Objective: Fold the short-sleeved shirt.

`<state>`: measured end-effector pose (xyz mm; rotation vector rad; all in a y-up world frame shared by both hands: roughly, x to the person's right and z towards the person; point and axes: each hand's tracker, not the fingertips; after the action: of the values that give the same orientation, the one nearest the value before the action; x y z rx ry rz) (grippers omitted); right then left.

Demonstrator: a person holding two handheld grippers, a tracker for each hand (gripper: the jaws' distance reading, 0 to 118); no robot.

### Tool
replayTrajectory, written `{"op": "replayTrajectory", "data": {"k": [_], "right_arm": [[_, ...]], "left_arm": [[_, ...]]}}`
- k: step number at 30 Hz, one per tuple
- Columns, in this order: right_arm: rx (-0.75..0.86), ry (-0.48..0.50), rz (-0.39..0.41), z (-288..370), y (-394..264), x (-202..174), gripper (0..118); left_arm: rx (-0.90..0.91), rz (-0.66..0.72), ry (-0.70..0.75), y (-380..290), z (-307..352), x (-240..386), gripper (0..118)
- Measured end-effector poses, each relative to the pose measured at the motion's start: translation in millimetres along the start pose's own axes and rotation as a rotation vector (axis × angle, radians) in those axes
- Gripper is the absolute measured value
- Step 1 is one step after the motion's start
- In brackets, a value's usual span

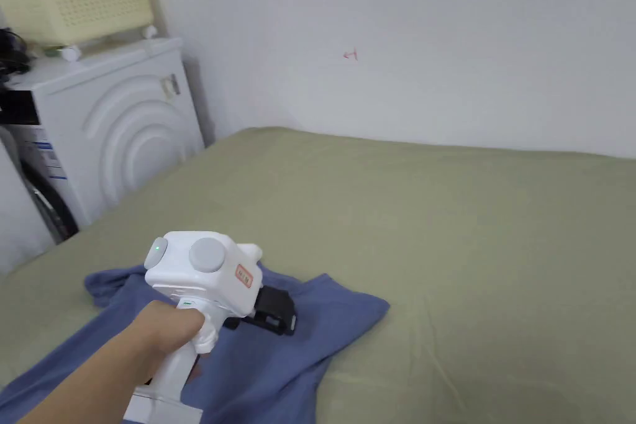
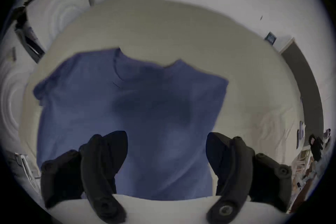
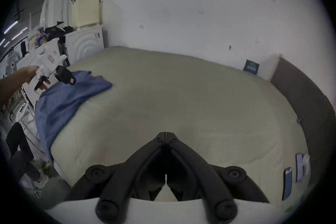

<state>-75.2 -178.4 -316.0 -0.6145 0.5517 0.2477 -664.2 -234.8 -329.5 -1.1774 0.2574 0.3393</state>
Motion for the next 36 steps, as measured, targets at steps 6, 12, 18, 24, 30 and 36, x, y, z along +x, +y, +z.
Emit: {"op": "replayTrajectory", "data": {"k": [6, 12, 18, 24, 30, 36], "right_arm": [[-0.044, 0.014, 0.004, -13.5, -16.0, -0.8, 1], [-0.055, 0.039, 0.015, -18.4, -22.0, -8.7, 1], [-0.037, 0.07, -0.032, 5.4, -24.9, 0.5, 1], [0.014, 0.029, -0.084, 38.8, -26.2, 28.1, 1], [0.033, -0.038, -0.14, 69.6, -34.3, 57.3, 1], [0.025, -0.089, -0.205, 95.7, -52.1, 82.8, 1]], "left_arm": [[-0.076, 0.113, 0.09, -5.1, -49.5, -17.5, 94], [0.042, 0.031, 0.072, -13.4, -15.2, -6.9, 0], [0.197, 0.001, 0.009, 19.2, 26.0, 17.2, 0], [0.187, -0.285, -0.095, 65.0, 44.3, 132.1, 0], [0.28, -0.451, -0.4, 79.4, 73.0, 323.2, 0], [0.215, -0.681, -0.596, 70.8, 46.6, 500.2, 0]]}}
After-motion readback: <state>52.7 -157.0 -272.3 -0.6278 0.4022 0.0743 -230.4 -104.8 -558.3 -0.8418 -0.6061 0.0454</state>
